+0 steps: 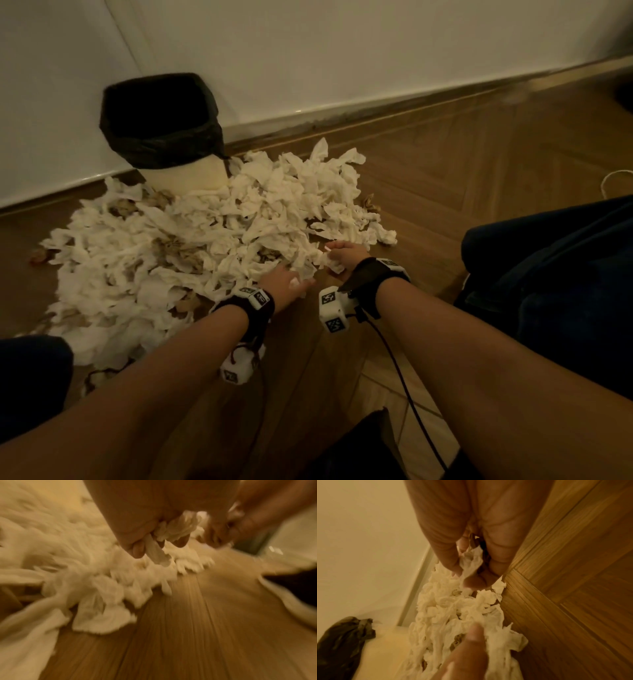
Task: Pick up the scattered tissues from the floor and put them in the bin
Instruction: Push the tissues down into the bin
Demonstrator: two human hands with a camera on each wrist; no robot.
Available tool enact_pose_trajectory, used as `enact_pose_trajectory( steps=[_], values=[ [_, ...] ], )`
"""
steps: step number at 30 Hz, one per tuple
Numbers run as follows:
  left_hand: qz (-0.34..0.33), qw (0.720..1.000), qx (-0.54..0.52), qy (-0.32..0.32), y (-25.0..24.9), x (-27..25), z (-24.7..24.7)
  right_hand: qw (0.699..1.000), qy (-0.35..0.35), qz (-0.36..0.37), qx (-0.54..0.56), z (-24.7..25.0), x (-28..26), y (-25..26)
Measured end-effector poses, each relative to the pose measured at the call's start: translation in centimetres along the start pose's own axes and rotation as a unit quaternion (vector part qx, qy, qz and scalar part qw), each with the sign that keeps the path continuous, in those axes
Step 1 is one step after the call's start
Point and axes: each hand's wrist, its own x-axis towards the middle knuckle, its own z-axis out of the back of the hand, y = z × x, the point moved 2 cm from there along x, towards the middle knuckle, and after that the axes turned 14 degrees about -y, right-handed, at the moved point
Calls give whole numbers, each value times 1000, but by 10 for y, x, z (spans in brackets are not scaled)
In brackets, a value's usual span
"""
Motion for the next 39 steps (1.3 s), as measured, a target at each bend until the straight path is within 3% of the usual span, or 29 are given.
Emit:
enact_pose_trajectory(
  steps=[3, 6, 9, 12, 14, 15, 18, 22, 25, 28, 30, 34, 39],
  values=[
    [58, 993, -89, -60, 3, 2, 30, 999, 5, -3, 38, 3, -9, 13],
    [110, 976, -172, -73, 10, 0, 61, 993, 26, -25, 108, 1, -29, 28],
    [154, 942, -283, -96, 17, -6, 91, 979, 57, -33, 193, -5, -50, 45],
    [212, 849, -467, -124, 17, -20, 120, 974, 106, -15, 201, -9, -73, 59],
    [264, 742, -605, -115, 14, -31, 136, 965, 137, -12, 223, -12, -88, 67],
    [272, 716, -632, -113, 13, -36, 143, 955, 151, -22, 253, -15, -95, 70],
    [247, 779, -553, -164, 14, -48, 159, 936, 182, -34, 298, -26, -115, 78],
    [207, 811, -495, -235, 22, -54, 172, 939, 192, -5, 285, -42, -138, 89],
    [173, 857, -392, -288, 25, -61, 188, 942, 156, 21, 297, -52, -146, 98],
    [148, 911, -285, -257, 31, -63, 198, 948, 143, 23, 282, -63, -146, 101],
    [169, 898, -329, -240, 36, -65, 200, 951, 141, 21, 275, -70, -146, 101],
    [204, 812, -487, -249, 43, -68, 200, 953, 141, 56, 261, -81, -149, 101],
    [207, 763, -535, -297, 56, -64, 197, 948, 145, 113, 260, -91, -146, 108]
  ],
)
